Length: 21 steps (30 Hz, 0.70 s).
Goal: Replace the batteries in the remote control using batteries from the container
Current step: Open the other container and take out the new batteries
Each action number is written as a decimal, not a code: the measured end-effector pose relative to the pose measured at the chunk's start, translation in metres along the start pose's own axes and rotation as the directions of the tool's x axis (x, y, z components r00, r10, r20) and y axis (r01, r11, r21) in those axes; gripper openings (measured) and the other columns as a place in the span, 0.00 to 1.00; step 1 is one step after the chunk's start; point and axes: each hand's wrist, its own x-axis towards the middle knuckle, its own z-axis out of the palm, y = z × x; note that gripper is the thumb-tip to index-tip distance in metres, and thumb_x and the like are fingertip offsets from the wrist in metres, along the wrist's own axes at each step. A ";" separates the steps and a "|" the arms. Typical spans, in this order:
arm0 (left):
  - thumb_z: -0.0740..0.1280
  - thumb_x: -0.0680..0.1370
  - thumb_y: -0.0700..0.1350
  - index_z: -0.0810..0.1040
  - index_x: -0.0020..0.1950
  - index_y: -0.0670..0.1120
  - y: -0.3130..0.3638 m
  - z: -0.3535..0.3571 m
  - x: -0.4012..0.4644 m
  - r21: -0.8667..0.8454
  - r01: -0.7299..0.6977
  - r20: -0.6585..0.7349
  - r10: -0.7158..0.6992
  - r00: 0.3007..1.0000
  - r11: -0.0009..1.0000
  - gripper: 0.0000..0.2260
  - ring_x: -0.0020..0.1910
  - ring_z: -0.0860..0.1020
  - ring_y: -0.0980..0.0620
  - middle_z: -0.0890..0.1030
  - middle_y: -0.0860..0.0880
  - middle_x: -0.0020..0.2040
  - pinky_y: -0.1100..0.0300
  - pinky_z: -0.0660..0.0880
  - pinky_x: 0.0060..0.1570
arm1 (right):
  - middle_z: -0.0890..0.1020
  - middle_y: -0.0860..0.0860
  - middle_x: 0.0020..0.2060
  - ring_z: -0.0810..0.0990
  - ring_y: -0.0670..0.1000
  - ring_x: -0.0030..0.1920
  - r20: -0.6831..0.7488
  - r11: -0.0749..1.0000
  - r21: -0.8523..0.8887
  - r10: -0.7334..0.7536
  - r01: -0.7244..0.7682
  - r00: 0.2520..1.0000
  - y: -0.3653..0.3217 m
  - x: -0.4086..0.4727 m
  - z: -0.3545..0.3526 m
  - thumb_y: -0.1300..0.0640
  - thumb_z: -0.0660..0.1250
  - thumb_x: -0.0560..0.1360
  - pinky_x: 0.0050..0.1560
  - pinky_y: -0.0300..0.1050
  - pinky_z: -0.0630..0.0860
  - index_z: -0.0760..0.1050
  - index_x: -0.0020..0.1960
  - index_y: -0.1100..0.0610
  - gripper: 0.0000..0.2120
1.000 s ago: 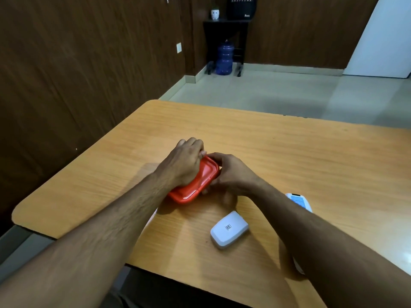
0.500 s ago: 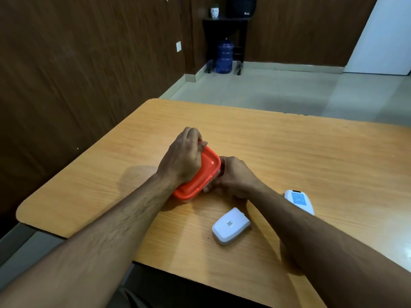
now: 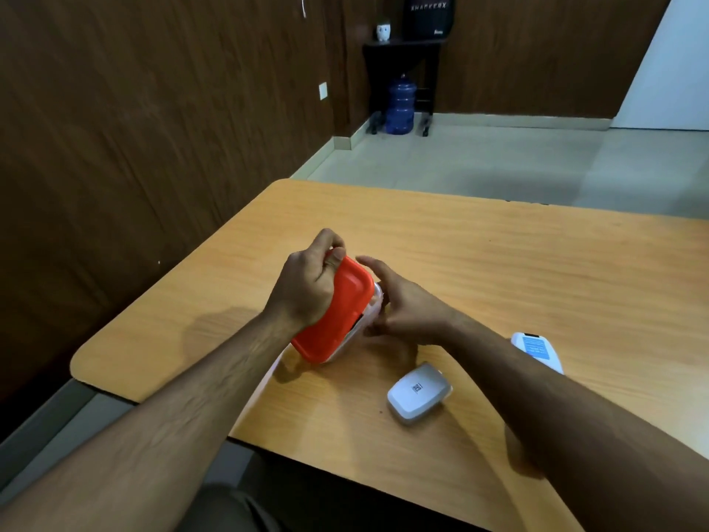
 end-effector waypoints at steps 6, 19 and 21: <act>0.53 0.83 0.54 0.74 0.48 0.50 0.000 0.004 0.004 0.004 -0.021 0.064 0.020 0.998 1.000 0.14 0.30 0.77 0.52 0.78 0.49 0.33 0.57 0.72 0.27 | 0.83 0.50 0.47 0.83 0.40 0.44 -0.013 0.898 0.439 0.040 -0.030 0.999 -0.002 -0.009 -0.006 0.68 0.56 0.75 0.44 0.35 0.76 0.79 0.57 0.61 0.17; 0.57 0.83 0.45 0.70 0.51 0.48 -0.013 -0.085 -0.037 0.021 0.054 -0.403 -0.041 0.914 0.998 0.04 0.37 0.72 0.63 0.72 0.57 0.39 0.72 0.67 0.35 | 0.82 0.56 0.62 0.78 0.58 0.63 -0.332 0.947 -0.234 0.135 -0.220 0.934 0.000 0.016 0.017 0.64 0.58 0.74 0.61 0.47 0.75 0.77 0.67 0.56 0.23; 0.60 0.82 0.43 0.72 0.53 0.46 -0.021 -0.090 -0.065 0.170 0.042 -0.305 0.012 0.952 0.985 0.02 0.38 0.73 0.63 0.77 0.54 0.42 0.76 0.69 0.35 | 0.81 0.55 0.63 0.78 0.57 0.64 -0.339 0.949 -0.231 0.128 -0.215 0.932 -0.002 0.016 0.018 0.64 0.58 0.75 0.61 0.47 0.75 0.76 0.68 0.55 0.23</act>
